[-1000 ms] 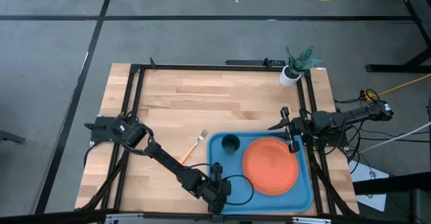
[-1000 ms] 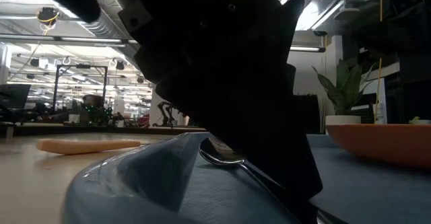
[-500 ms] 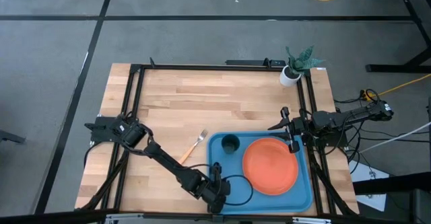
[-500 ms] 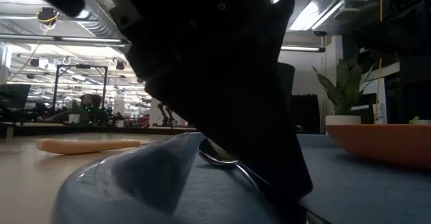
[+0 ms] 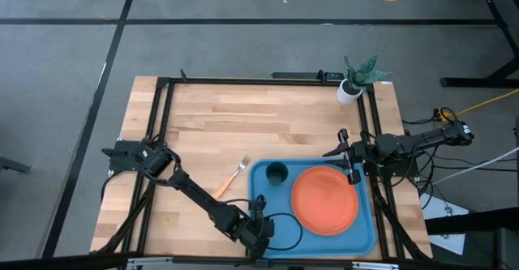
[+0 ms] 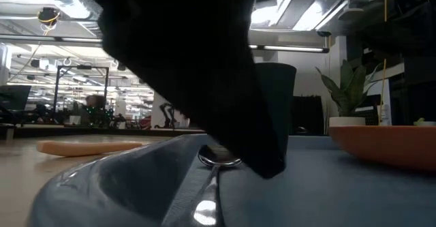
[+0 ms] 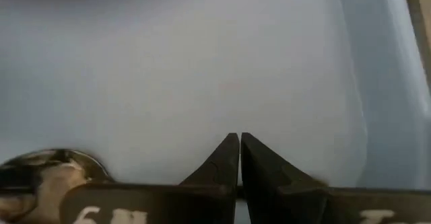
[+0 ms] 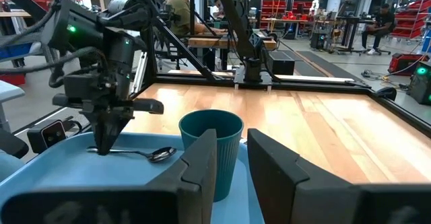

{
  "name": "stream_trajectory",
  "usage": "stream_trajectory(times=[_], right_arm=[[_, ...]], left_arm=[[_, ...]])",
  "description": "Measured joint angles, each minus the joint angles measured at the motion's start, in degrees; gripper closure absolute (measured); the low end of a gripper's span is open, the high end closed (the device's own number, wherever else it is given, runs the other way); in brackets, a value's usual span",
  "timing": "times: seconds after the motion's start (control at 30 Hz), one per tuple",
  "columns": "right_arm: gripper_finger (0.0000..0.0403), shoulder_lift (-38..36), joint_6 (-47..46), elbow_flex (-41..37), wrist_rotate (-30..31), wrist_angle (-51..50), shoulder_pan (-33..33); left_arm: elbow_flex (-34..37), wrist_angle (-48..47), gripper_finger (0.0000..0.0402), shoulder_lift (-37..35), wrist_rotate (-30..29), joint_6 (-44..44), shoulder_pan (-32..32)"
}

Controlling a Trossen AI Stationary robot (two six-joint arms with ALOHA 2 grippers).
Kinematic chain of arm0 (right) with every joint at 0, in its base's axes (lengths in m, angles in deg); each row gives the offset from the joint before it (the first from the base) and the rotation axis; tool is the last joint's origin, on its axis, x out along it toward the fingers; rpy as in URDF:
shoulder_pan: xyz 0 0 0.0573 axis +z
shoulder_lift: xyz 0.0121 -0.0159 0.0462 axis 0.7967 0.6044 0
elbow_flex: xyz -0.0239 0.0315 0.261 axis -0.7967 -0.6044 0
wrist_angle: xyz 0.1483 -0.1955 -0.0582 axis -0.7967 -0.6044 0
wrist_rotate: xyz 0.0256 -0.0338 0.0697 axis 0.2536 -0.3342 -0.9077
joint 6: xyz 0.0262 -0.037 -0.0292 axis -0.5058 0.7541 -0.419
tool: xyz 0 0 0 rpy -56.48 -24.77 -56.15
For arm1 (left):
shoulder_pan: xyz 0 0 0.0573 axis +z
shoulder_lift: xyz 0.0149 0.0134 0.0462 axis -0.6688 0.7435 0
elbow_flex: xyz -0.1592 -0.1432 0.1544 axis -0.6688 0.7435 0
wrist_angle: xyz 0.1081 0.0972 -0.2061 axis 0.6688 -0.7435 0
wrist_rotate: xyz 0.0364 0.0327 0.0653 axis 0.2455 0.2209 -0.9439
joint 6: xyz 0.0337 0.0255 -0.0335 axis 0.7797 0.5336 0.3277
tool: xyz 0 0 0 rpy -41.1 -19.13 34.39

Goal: Pick and place plate/cup/fork/spoon on tray
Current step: Put the black spoon on the blue serving tray to the bottom left of the green cup, then put the orange fork on the blue serving tray to the right side of the orange plate

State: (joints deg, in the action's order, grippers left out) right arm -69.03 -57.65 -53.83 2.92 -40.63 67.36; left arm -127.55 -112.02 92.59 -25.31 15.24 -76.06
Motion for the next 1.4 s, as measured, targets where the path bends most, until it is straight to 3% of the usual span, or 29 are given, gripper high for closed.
stream_trajectory(times=[0.43,0.67,0.9,1.1,1.4], right_arm=[[0.0313,-0.02,0.07,0.0,-0.02,-0.37,-0.01],[0.0313,-0.02,0.0,0.0,0.0,-0.39,-0.02],[0.0313,-0.02,0.08,0.0,-0.02,-0.39,0.0],[0.0313,-0.02,0.06,0.0,-0.01,-0.39,0.0],[0.0313,0.0,0.08,0.0,0.0,-0.38,-0.01]], left_arm=[[0.0,-5.18,0.0391,-3.9,-4.03,0.72,-0.24],[-0.06,-21.63,0.0383,-9.84,-7.38,-1.77,-0.21],[-0.03,-39.75,0.0385,-10.85,-7.66,-8.98,1.29],[-0.02,-44.9,0.0399,-10.85,-8.22,-10.64,5.18],[3.71,-55.51,0.04,-15.63,-18.39,-16.38,9.09]])
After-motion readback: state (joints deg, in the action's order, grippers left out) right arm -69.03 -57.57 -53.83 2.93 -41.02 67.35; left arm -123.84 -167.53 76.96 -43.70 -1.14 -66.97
